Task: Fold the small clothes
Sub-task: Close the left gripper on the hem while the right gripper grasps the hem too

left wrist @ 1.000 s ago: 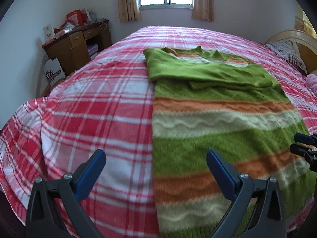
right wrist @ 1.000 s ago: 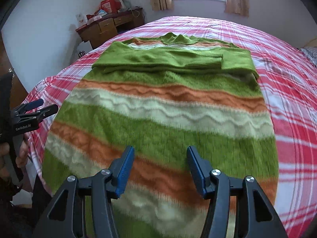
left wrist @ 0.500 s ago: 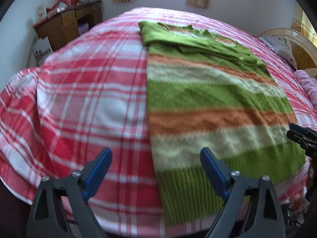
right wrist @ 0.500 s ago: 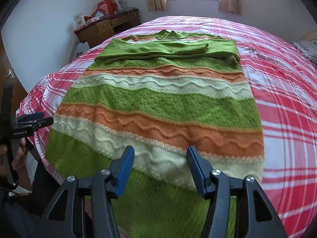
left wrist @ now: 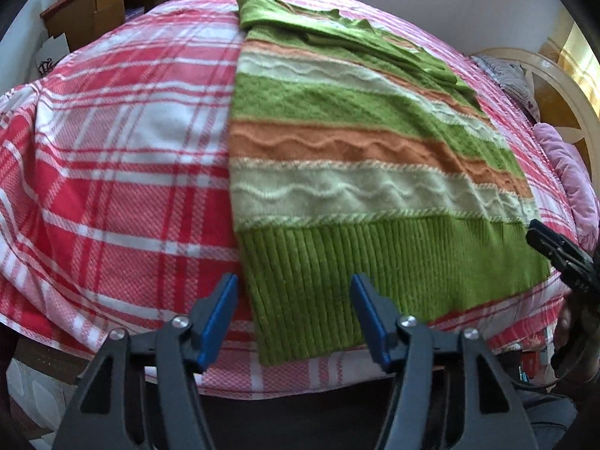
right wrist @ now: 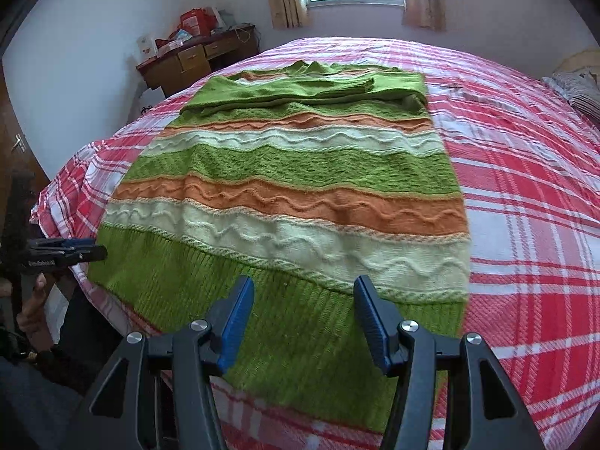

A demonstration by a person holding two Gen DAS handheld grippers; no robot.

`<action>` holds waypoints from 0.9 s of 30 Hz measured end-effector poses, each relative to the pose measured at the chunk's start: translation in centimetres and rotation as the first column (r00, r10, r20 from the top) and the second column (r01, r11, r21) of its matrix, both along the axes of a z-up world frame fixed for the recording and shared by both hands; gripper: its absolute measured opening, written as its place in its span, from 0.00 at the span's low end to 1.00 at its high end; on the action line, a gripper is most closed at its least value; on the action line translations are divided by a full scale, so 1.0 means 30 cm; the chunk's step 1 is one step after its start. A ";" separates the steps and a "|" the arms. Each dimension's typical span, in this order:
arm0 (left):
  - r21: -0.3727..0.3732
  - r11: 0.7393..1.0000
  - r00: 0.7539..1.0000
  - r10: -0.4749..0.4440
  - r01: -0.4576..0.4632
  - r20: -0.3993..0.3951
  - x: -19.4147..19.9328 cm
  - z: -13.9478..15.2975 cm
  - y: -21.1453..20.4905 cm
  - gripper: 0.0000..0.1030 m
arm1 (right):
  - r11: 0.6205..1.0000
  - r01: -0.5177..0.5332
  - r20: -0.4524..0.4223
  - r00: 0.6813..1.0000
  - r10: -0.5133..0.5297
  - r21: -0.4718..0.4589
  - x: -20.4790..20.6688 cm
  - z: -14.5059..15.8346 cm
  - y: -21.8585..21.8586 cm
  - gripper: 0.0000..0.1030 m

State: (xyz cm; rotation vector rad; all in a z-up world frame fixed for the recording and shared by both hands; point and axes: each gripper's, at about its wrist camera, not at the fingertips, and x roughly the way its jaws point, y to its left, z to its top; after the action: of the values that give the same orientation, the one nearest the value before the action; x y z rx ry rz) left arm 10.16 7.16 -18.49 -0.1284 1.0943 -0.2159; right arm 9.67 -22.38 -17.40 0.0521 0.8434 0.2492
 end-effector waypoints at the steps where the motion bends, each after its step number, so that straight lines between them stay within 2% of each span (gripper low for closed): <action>1: 0.001 1.000 1.000 -0.001 0.001 0.003 0.000 -0.002 -0.001 0.61 | 1.000 0.007 0.001 1.000 -0.007 0.000 -0.002 0.002 -0.008 0.55; 3: 0.001 1.000 1.000 -0.002 0.002 0.007 0.000 -0.002 -0.003 0.61 | 1.000 0.020 0.004 1.000 -0.020 0.000 -0.008 0.004 -0.025 0.55; 4: 0.006 1.000 1.000 -0.003 0.003 0.011 -0.002 -0.002 -0.004 0.55 | 1.000 0.027 0.005 1.000 -0.027 0.001 -0.014 0.005 -0.034 0.55; 5: 0.017 1.000 1.000 -0.007 0.007 0.020 -0.005 -0.001 -0.006 0.39 | 1.000 0.031 0.005 0.999 -0.031 0.002 -0.017 0.006 -0.039 0.55; 6: 0.024 1.000 0.999 -0.016 0.015 0.030 -0.010 0.000 0.000 0.28 | 0.999 0.039 0.005 0.999 -0.039 0.001 -0.023 0.008 -0.051 0.55; 7: 0.024 0.999 0.999 -0.027 0.026 0.037 -0.012 0.004 -0.002 0.11 | 0.999 0.046 0.005 0.999 -0.046 0.000 -0.028 0.010 -0.060 0.55; 15: -0.022 0.997 0.990 -0.066 0.069 0.124 -0.033 0.103 0.010 0.08 | 0.993 0.116 -0.012 0.993 -0.116 -0.017 -0.108 0.014 -0.158 0.55; 20: 0.028 0.996 0.981 -0.084 0.080 0.174 -0.044 0.137 0.003 0.08 | 0.991 0.134 -0.046 0.990 -0.134 -0.003 -0.138 -0.012 -0.190 0.55; 21: 0.059 0.995 0.980 -0.089 0.080 0.176 -0.044 0.133 -0.004 0.08 | 0.992 0.129 -0.047 0.991 -0.129 0.010 -0.141 -0.014 -0.190 0.55; 24: 0.067 0.994 0.983 -0.093 0.083 0.161 -0.040 0.117 -0.009 0.08 | 0.993 0.103 -0.059 0.993 -0.099 0.057 -0.137 -0.027 -0.176 0.55; 27: 0.082 0.993 0.984 -0.095 0.083 0.153 -0.043 0.108 -0.012 0.08 | 0.993 0.106 -0.058 0.993 -0.103 0.047 -0.137 -0.041 -0.165 0.55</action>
State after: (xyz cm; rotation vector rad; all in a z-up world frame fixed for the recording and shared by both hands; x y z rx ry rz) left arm 8.87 6.80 -15.26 0.0052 0.9509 -0.2599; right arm 5.56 -27.31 -18.62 0.1503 0.8867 0.1708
